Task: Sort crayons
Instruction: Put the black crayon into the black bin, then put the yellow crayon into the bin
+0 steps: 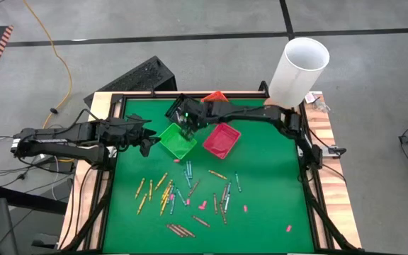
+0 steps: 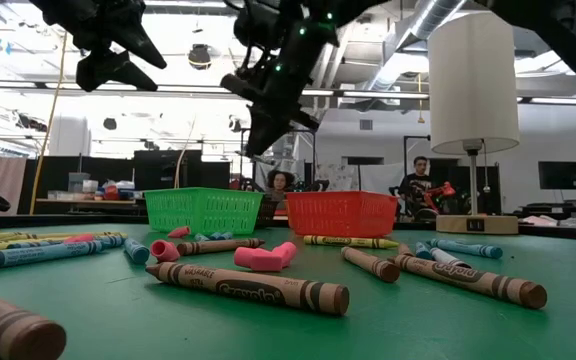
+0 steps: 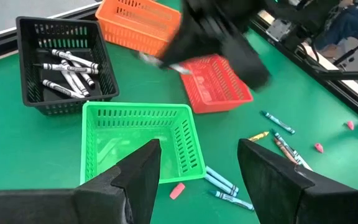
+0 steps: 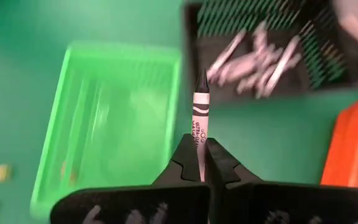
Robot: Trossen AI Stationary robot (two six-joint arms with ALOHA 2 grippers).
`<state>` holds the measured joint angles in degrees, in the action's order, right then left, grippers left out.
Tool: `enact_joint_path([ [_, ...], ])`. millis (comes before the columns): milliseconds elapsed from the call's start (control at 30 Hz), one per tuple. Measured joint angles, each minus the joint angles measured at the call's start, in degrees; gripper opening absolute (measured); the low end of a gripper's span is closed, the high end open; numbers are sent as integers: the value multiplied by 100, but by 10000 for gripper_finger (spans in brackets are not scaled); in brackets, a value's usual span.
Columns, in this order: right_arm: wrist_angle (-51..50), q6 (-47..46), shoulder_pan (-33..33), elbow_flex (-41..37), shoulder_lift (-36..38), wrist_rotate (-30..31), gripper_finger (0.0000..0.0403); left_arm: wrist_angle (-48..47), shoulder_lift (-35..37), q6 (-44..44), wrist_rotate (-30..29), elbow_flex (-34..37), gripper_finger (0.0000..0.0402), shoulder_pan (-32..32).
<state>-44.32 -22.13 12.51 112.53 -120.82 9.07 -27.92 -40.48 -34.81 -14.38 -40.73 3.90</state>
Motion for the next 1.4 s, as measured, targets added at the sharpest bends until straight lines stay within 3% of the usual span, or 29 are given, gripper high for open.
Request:
enact_joint_path([
  [367,1892,-138,802,-41,-308,-7,0,2,1,-105,-332,0,204,0],
  [1000,2406,-240,1002,-48,-898,-128,2,44,1,-251,-541,0,204,22],
  [1400,2428,-181,1016,-41,-894,-126,82,41,0,-254,-583,0,204,22],
])
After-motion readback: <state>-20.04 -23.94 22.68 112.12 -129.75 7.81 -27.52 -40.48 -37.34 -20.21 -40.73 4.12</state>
